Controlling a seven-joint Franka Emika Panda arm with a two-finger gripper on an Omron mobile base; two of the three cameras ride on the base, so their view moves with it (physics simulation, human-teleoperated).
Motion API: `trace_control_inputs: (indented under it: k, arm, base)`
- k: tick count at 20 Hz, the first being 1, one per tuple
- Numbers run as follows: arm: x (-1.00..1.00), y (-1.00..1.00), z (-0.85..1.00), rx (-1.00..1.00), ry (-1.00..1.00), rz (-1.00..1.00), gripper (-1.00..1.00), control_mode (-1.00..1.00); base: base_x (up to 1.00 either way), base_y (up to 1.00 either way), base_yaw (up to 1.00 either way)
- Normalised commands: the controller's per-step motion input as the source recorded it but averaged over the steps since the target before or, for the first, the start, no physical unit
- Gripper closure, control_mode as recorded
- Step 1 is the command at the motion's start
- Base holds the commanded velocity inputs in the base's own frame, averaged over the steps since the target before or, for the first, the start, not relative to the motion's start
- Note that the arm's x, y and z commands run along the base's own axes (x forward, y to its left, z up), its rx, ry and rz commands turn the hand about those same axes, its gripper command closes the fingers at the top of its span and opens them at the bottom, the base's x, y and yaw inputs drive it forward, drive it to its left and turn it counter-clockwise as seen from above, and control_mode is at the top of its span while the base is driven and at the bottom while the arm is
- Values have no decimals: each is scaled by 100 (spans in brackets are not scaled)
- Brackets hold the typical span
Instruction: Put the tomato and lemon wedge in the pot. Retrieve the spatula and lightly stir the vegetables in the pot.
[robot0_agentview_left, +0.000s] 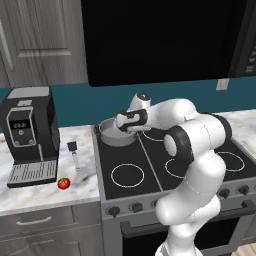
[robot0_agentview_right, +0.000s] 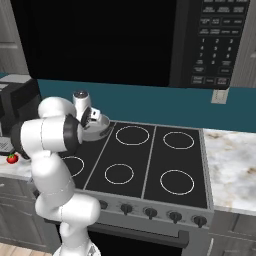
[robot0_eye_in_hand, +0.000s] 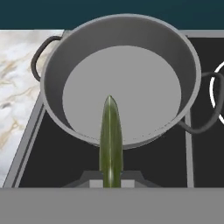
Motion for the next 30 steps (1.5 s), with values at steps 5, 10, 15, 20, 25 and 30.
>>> trace_control_inputs:
  k: [5,10,15,20,25,30]
  arm:
    - [27,7,0,0,9,0,100,-100]
    - [18,4,-4,-2,9,0,100,-100]
    - [0,0,-23,-5,8,0,100,-100]
    - [1,6,-40,-6,8,0,100,-100]
    - [17,11,-5,-2,3,0,100,-100]
    - [33,12,0,-2,6,0,100,-100]
  base:
    - [0,0,0]
    - [0,0,0]
    - [0,0,0]
    - [0,0,0]
    - [0,0,0]
    - [0,0,0]
